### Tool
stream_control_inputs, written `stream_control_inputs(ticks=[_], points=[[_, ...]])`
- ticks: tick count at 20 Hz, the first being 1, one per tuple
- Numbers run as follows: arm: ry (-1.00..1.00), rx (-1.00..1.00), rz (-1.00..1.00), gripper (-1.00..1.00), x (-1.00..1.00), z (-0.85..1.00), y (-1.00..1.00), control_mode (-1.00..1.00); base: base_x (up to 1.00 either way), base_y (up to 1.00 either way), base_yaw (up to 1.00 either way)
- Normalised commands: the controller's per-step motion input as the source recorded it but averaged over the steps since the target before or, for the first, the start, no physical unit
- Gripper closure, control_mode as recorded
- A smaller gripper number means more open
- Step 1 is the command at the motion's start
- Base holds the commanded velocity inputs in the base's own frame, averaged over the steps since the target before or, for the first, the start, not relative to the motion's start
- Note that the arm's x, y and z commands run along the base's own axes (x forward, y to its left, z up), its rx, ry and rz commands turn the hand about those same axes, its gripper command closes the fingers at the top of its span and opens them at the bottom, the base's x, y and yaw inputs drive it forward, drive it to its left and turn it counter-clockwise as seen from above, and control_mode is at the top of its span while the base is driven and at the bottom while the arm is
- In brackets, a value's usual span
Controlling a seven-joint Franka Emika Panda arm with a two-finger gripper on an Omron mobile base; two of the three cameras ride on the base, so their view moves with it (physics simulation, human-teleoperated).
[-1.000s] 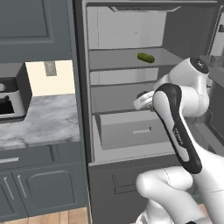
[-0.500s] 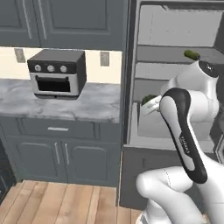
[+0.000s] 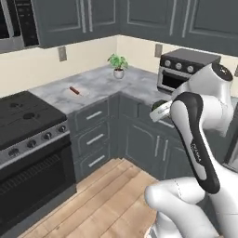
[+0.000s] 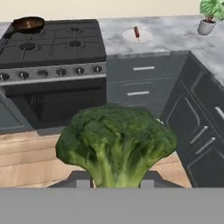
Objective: Place the cold items (cucumber and broccoli) from the fridge in one tupperware on the dining counter. Place the warm items (kebab skewer and hot dog) in the stove area in another tupperware.
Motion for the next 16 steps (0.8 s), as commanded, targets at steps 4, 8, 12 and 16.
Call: stream_control_inputs(ticks=[4, 8, 12, 16], points=[[0.0, 0.0, 0.0, 1.0, 0.0, 0.0, 0.0, 1.0, -0.01, 0.54, 1.0], [0.0, 0.0, 0.0, 1.0, 0.0, 0.0, 0.0, 1.0, -0.04, 0.54, 1.0], [0.0, 0.0, 0.0, 1.0, 0.0, 0.0, 0.0, 1.0, -0.01, 0.52, 1.0], [0.0, 0.0, 0.0, 1.0, 0.0, 0.0, 0.0, 1.0, 0.0, 0.49, 1.0]])
